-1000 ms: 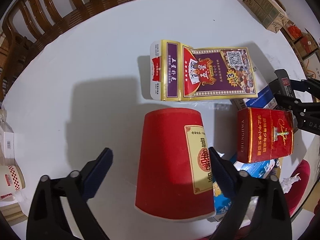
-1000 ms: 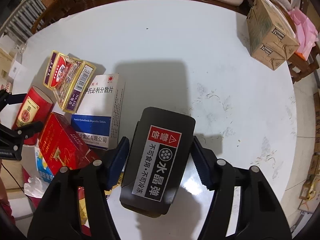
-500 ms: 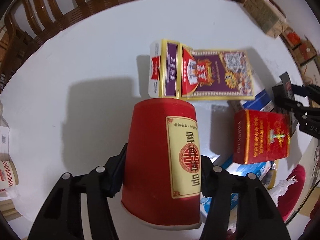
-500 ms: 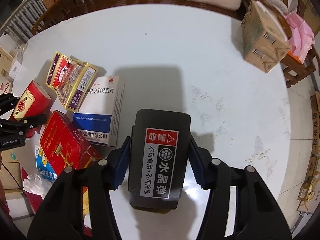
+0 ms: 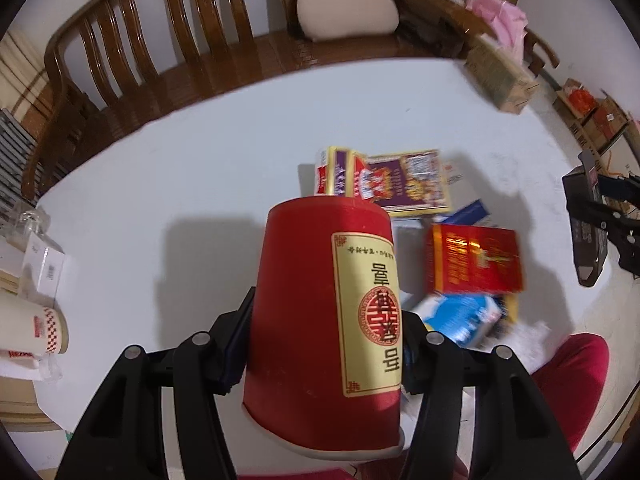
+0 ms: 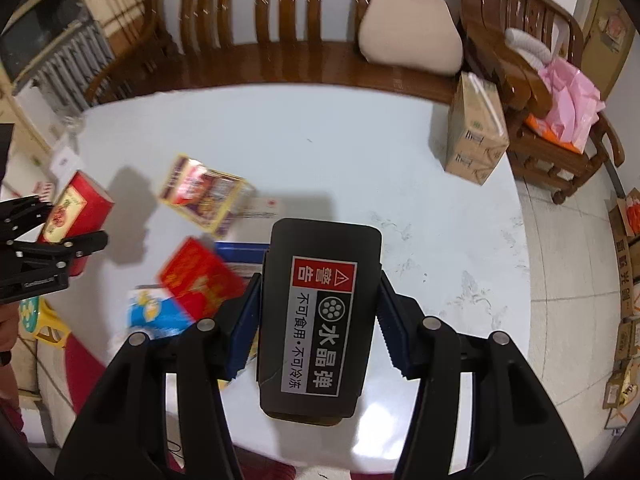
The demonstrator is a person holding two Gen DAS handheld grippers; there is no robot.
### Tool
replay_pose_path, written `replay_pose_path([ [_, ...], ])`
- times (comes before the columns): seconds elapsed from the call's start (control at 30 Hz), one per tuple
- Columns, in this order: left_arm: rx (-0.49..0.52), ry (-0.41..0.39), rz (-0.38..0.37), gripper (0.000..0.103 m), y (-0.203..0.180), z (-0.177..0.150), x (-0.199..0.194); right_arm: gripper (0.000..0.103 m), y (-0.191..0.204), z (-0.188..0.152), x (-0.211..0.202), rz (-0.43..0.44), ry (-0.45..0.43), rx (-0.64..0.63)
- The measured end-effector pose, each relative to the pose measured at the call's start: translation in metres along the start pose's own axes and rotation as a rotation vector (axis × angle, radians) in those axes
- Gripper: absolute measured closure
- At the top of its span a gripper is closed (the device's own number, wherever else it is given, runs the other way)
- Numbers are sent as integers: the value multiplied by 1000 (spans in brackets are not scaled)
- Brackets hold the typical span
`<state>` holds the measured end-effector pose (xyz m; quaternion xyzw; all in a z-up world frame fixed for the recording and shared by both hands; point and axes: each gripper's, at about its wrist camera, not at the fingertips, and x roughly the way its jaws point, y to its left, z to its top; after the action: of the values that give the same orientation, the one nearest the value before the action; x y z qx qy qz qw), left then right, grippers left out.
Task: Collect trash
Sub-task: 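Carry the red cup and black box down toward the white plastic bag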
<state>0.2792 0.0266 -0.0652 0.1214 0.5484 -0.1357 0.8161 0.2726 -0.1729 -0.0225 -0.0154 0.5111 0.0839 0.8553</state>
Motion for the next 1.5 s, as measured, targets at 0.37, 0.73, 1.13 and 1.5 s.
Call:
replay_pose_path([
  [0.37,48,-96,-37,47,-32,-43,-57,49,48,-45,-89,28,-127,-69],
  [0.73,82,-111,-64,47,-57,-113,-74,49,84,-110,-122,28,-141,-114],
  [1.13,61,-76,-93,47,-90,-170,-53,49,106,-176,-109,39,-100,-120],
  [1.5,62,-33,-101,47,-110,-205,-15,49,106,-213,-72,45,-37,-89],
])
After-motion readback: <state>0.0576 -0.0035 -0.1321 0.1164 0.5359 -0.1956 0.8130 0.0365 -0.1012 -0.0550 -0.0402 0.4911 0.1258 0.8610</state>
